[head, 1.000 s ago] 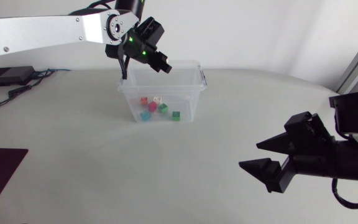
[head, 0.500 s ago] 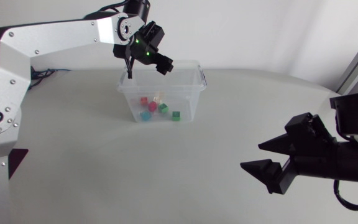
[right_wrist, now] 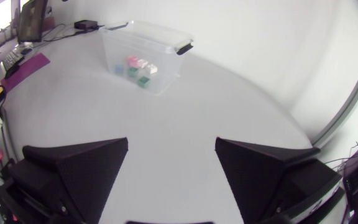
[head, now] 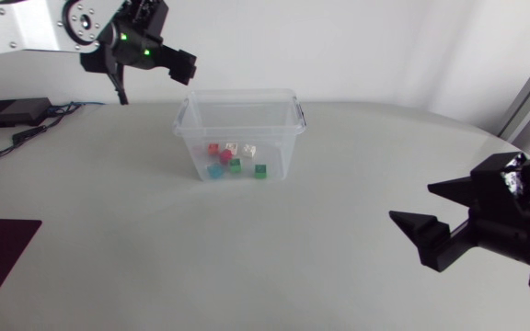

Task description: Place the duplo bricks in the container

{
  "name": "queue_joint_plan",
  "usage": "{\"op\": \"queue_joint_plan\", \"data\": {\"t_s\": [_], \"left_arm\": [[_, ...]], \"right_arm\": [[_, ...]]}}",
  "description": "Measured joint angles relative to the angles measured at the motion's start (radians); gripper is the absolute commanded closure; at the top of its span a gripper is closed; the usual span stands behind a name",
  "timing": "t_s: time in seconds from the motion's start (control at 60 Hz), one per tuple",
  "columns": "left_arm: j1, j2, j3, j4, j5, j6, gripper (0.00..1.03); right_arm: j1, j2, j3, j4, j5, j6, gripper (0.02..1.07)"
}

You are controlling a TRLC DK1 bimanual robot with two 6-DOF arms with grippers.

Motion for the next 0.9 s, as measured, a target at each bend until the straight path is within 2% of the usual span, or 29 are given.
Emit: {"op": "queue_joint_plan", "data": {"t_s": [0.3, 0.633, 0.9], "left_arm": [[0.094, -0.299, -0.329, 0.085, -0.013, 0.022, 0.05], [0.16, -0.605, -0.607, 0.133, 0.001, 0.023, 0.05], [0.19, -0.8, -0.802, 0.176, 0.018, 0.022, 0.05]], "right_arm": [[-0.049, -0.116, -0.002, 0.001, 0.098, 0.0, 0.06], [-0.157, -0.313, -0.059, 0.019, 0.121, -0.009, 0.06], [-0.173, -0.423, -0.095, 0.023, 0.128, -0.034, 0.06]]}}
